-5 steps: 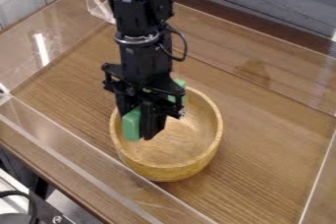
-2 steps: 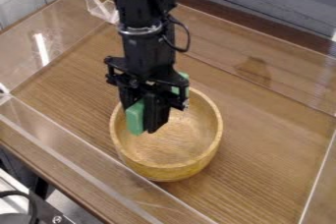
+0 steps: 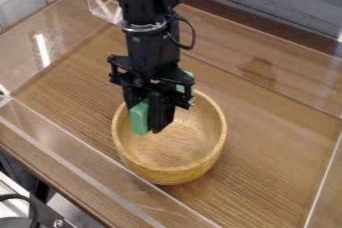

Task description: Remove the green block from inside the brown bowl and put it on the table

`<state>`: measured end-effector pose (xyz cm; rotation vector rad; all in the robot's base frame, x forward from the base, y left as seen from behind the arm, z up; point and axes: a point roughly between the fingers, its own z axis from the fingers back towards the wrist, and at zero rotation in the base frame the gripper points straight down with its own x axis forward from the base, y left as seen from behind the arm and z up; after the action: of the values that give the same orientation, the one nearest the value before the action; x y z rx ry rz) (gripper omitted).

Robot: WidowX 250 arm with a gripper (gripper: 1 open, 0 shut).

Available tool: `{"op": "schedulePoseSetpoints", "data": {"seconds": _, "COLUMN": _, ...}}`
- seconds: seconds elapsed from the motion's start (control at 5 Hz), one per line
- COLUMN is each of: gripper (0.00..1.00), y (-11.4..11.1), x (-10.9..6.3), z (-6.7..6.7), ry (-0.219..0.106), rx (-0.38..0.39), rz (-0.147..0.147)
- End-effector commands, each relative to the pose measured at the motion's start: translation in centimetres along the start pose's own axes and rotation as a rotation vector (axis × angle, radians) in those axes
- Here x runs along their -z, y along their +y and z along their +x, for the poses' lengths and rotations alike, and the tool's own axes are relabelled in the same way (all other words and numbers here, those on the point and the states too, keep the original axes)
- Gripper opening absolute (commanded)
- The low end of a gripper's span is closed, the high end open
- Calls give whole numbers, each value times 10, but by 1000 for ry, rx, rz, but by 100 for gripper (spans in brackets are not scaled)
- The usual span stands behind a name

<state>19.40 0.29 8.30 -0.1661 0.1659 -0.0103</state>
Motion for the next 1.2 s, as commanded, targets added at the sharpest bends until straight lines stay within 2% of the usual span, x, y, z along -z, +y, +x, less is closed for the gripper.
{"op": "schedulePoseSetpoints", "data": {"seconds": 0.0, "gripper": 0, "y": 0, "x": -16, "z": 9, "ry": -69, "rx": -11, "rz": 2}}
{"op": "schedulePoseSetpoints", "data": {"seconds": 1.0, "gripper": 0, "y": -3, "x": -10, "z": 16, "ry": -67, "rx": -13, "rz": -9}}
